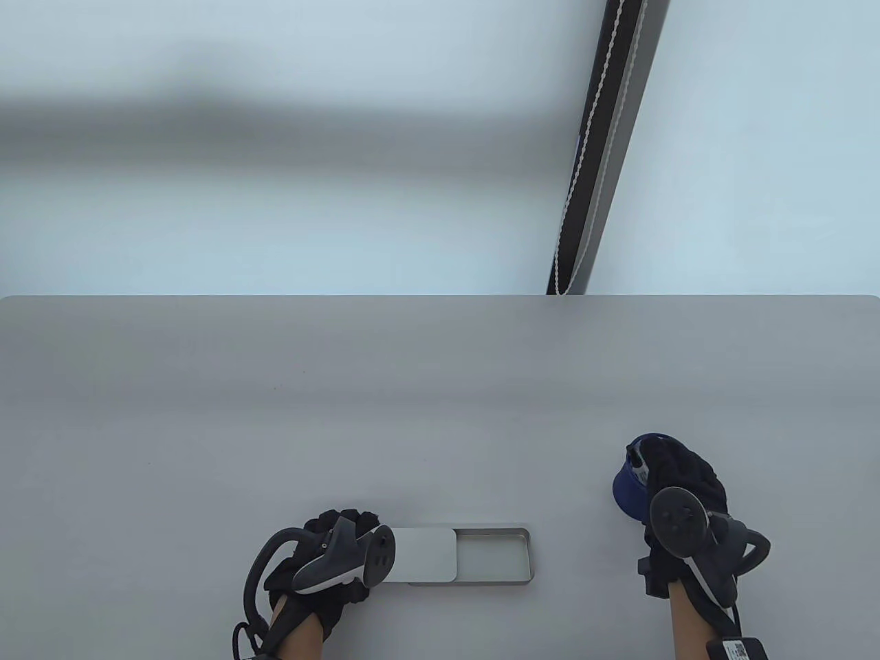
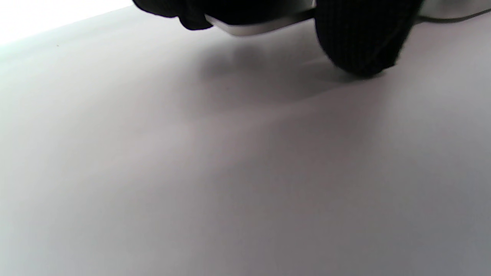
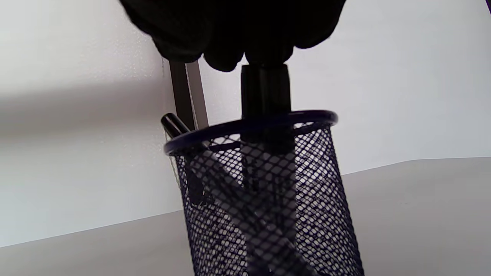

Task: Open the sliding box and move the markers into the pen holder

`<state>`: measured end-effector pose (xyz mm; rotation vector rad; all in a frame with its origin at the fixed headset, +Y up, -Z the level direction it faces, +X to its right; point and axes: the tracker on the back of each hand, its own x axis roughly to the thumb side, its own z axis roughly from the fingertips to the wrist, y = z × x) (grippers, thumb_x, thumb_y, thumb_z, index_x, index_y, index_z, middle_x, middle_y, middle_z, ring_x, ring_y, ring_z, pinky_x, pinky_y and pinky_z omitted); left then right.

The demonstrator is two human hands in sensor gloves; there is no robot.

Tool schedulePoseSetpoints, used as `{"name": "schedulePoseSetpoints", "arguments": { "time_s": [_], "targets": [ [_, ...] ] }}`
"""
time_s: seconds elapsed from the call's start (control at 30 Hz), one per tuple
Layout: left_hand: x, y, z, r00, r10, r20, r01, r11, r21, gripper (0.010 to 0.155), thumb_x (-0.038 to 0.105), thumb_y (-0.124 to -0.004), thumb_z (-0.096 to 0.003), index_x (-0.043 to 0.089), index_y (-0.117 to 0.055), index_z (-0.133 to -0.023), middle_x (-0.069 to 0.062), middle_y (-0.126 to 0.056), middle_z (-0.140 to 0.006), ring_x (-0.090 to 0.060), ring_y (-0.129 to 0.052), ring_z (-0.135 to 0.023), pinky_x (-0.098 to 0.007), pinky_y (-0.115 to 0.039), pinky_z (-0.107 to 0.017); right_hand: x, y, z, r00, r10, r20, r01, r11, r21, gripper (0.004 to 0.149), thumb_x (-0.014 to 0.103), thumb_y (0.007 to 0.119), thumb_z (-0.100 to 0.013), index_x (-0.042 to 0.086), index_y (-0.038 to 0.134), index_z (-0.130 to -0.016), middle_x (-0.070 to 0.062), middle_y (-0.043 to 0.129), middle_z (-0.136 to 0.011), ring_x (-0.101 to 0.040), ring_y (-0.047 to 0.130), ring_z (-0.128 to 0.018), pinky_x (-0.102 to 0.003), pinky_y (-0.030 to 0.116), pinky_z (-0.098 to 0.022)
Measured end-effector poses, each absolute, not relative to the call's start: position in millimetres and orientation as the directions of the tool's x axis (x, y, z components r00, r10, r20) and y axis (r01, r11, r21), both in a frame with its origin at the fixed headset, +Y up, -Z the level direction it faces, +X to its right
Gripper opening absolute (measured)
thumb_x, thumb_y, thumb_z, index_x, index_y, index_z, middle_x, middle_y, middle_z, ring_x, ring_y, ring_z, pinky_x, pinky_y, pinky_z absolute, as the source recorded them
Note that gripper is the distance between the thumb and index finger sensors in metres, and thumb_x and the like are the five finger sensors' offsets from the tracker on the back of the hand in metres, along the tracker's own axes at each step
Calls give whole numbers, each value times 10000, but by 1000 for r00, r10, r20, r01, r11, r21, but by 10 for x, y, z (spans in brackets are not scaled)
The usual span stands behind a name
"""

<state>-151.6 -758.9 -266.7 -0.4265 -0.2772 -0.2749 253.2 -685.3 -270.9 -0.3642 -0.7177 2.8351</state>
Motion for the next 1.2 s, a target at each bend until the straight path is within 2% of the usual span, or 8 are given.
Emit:
{"name": "schedulePoseSetpoints", "arguments": {
  "time_s": [0.17,0.37,0.53,0.67,0.8,1.07,1.2],
  "targets": [
    [-1513,-7590,-2662,926,-201,319,316,875,-366,794,627,-697,-419,343,-327,-1061,50,-443,-1168,-220,-567,-1098,-382,-584,-838,2348,-6629,-2647,-946,292,-142,-177,-830,-528,519,323,746,-462,293,643,-969,-43,643,-1019,-314,669,-930,-454,569,-712],
    [-1512,-7590,-2663,927,-197,319,313,876,-367,795,629,-697,-417,344,-329,-1061,49,-445,-1167,-221,-568,-1097,-382,-583,-838,2041,-6371,-2554,-941,331,-67,-252,-818,-517,582,336,736,-476,304,538,-1023,-81,480,-1093,-363,492,-1009,-493,454,-755],
    [-1509,-7592,-2660,927,-196,321,312,876,-367,795,631,-695,-418,343,-328,-1062,49,-443,-1168,-221,-569,-1097,-384,-582,-838,1815,-6302,-2495,-930,367,-2,-322,-818,-476,640,381,727,-484,303,451,-1056,-96,366,-1123,-396,353,-1043,-527,380,-768],
    [-1505,-7592,-2659,925,-199,324,316,876,-364,796,633,-695,-418,343,-328,-1062,48,-445,-1167,-221,-568,-1097,-383,-582,-839,1653,-6399,-2507,-912,407,48,-390,-828,-402,702,465,703,-480,300,370,-1076,-136,218,-1129,-430,152,-1036,-557,272,-763],
    [-1500,-7592,-2656,924,-204,324,320,875,-362,796,634,-694,-417,343,-329,-1062,48,-445,-1167,-220,-570,-1097,-384,-584,-837,1546,-6598,-2566,-905,421,63,-416,-843,-340,744,543,653,-466,308,301,-1078,-139,114,-1110,-414,36,-1008,-563,196,-749],
    [-1494,-7593,-2651,922,-207,326,324,875,-360,798,638,-691,-417,344,-326,-1063,49,-445,-1168,-221,-570,-1097,-386,-584,-838,1428,-7120,-2726,-945,324,36,-326,-935,-138,782,608,604,-434,320,247,-1068,-103,40,-1089,-367,-48,-984,-550,114,-731],
    [-1492,-7593,-2649,923,-208,325,325,874,-362,801,643,-687,-417,347,-322,-1065,53,-441,-1172,-224,-568,-1101,-395,-581,-838,1427,-7246,-2765,-967,255,14,-255,-965,-63,786,615,597,-431,315,255,-1071,-99,43,-1094,-362,-54,-984,-549,103,-729]
  ]
}}
